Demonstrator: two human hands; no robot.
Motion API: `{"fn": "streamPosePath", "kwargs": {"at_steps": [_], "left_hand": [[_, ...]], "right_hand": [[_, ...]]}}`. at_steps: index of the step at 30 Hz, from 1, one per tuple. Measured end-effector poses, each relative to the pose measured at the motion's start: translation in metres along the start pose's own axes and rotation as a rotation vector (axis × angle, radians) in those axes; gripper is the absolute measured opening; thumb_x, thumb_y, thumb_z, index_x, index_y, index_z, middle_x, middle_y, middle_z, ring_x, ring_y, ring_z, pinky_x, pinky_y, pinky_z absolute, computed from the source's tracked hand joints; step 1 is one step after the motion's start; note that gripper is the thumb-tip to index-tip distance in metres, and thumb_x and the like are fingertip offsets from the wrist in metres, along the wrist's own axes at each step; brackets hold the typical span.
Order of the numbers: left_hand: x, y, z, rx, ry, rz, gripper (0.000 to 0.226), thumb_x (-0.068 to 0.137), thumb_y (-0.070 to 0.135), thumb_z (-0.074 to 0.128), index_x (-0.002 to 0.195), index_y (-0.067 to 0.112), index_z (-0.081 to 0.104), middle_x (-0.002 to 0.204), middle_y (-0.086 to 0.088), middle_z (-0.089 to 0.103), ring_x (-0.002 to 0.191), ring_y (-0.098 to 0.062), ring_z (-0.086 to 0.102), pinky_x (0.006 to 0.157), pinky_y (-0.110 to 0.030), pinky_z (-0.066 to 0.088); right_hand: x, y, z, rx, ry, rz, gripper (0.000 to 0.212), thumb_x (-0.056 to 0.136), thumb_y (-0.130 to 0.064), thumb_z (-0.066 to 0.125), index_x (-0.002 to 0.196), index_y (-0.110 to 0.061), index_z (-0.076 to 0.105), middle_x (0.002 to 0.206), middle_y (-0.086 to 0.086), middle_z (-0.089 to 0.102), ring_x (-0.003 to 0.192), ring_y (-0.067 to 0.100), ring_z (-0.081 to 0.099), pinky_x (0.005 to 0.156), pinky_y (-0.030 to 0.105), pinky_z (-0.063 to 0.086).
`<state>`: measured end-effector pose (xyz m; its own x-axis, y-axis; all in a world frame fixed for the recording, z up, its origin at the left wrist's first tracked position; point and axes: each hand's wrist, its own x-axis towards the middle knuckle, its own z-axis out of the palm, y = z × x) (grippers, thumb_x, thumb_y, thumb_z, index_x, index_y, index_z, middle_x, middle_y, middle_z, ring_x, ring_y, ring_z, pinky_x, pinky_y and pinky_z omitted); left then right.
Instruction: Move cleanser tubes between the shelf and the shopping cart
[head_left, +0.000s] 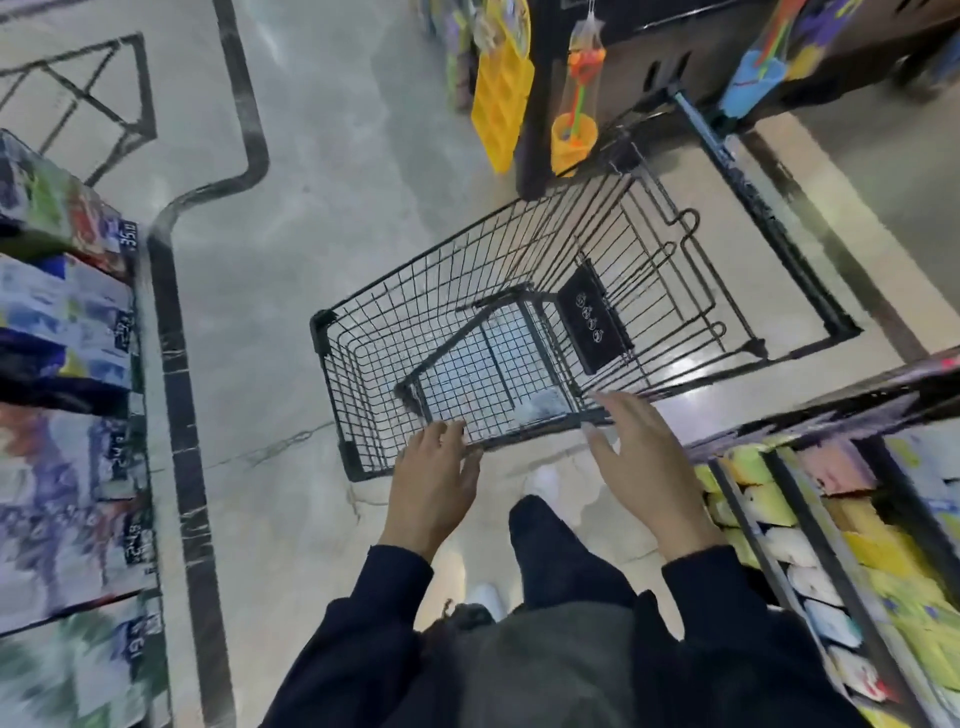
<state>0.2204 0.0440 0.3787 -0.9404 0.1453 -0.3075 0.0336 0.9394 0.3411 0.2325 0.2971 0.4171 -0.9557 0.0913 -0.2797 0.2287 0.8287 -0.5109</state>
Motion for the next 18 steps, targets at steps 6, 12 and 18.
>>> {"fn": "streamPosePath", "kwargs": {"at_steps": [6, 12, 18], "left_hand": [[0.095, 0.003, 0.027, -0.002, -0.163, -0.074, 0.044, 0.103, 0.033, 0.051, 0.141, 0.012, 0.053, 0.136, -0.012, 0.059, 0.125, -0.035, 0.053, 0.103, -0.047, 0.045], [0.188, 0.010, 0.091, -0.012, -0.389, -0.024, 0.046, 0.105, 0.032, 0.049, 0.146, 0.012, 0.048, 0.143, -0.014, 0.054, 0.128, -0.036, 0.053, 0.102, -0.052, 0.049], [0.268, 0.010, 0.189, 0.031, -0.584, 0.043, 0.051, 0.099, 0.018, 0.055, 0.149, 0.014, 0.044, 0.140, -0.015, 0.056, 0.123, -0.034, 0.056, 0.101, -0.050, 0.052]], "right_hand": [[0.102, 0.018, 0.007, -0.045, -0.086, -0.025, 0.043, 0.104, -0.027, 0.058, 0.145, -0.014, 0.056, 0.148, 0.006, 0.054, 0.139, 0.024, 0.045, 0.115, 0.037, 0.035], [0.150, 0.068, 0.050, -0.108, -0.082, 0.024, 0.037, 0.102, -0.026, 0.058, 0.134, -0.008, 0.063, 0.128, 0.012, 0.064, 0.121, 0.033, 0.055, 0.105, 0.045, 0.047], [0.170, 0.115, 0.103, -0.335, -0.115, 0.061, 0.046, 0.100, -0.043, 0.043, 0.127, -0.014, 0.068, 0.125, 0.010, 0.067, 0.123, 0.033, 0.056, 0.117, 0.055, 0.034]]}}
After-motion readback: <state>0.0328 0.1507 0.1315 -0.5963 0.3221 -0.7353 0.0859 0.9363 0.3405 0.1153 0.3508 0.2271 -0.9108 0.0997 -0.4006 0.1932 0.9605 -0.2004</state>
